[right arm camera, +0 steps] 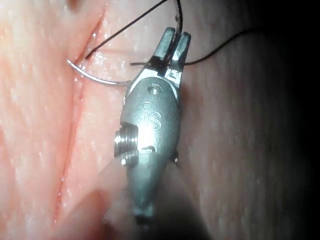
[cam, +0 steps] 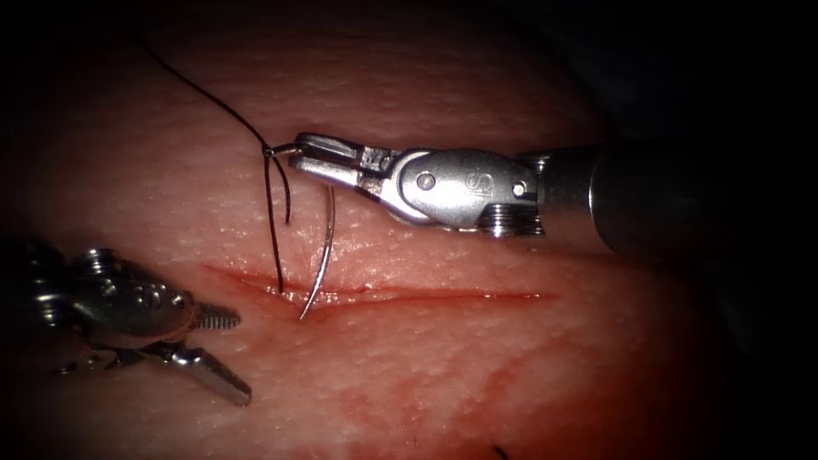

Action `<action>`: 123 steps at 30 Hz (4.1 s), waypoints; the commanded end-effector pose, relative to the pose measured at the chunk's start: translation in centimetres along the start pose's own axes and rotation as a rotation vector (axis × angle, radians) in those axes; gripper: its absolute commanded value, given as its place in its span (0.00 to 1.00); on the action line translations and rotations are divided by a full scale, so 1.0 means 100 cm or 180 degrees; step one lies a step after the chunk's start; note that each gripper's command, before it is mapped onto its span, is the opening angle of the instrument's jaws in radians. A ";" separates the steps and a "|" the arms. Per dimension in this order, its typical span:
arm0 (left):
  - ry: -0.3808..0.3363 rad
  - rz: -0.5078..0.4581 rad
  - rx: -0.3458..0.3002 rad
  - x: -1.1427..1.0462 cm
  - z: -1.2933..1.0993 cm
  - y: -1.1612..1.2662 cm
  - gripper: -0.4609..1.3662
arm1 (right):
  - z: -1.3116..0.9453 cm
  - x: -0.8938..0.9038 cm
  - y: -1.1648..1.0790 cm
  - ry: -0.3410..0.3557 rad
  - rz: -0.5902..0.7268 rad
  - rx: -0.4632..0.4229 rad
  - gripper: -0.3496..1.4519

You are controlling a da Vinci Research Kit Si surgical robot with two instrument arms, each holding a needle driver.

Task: Wound Closure
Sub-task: Use the left jaws to open the cut

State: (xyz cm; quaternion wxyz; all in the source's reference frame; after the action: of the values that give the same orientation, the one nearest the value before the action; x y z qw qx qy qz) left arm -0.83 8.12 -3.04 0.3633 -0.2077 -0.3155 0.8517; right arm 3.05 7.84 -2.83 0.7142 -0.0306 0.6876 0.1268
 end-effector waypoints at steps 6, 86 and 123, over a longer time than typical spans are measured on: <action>0.0062 -0.0028 0.0047 0.0007 -0.0005 -0.0004 0.56 | -0.0002 0.0005 0.0011 0.0033 -0.0061 -0.0040 0.00; -0.0789 0.0264 -0.0112 -0.0016 0.0103 -0.0115 0.52 | -0.0032 0.0085 0.0079 0.0400 0.0217 -0.0475 0.00; -0.0593 0.0452 0.0346 -0.0014 0.0078 -0.0107 0.98 | -0.0031 0.0082 0.0074 0.0388 0.0205 -0.0456 0.00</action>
State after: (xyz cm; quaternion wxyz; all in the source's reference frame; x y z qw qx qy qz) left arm -0.67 8.29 -1.73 0.2813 -0.1304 -0.2884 0.9059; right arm 2.60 8.61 -3.57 0.6628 -0.0655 0.7200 0.1949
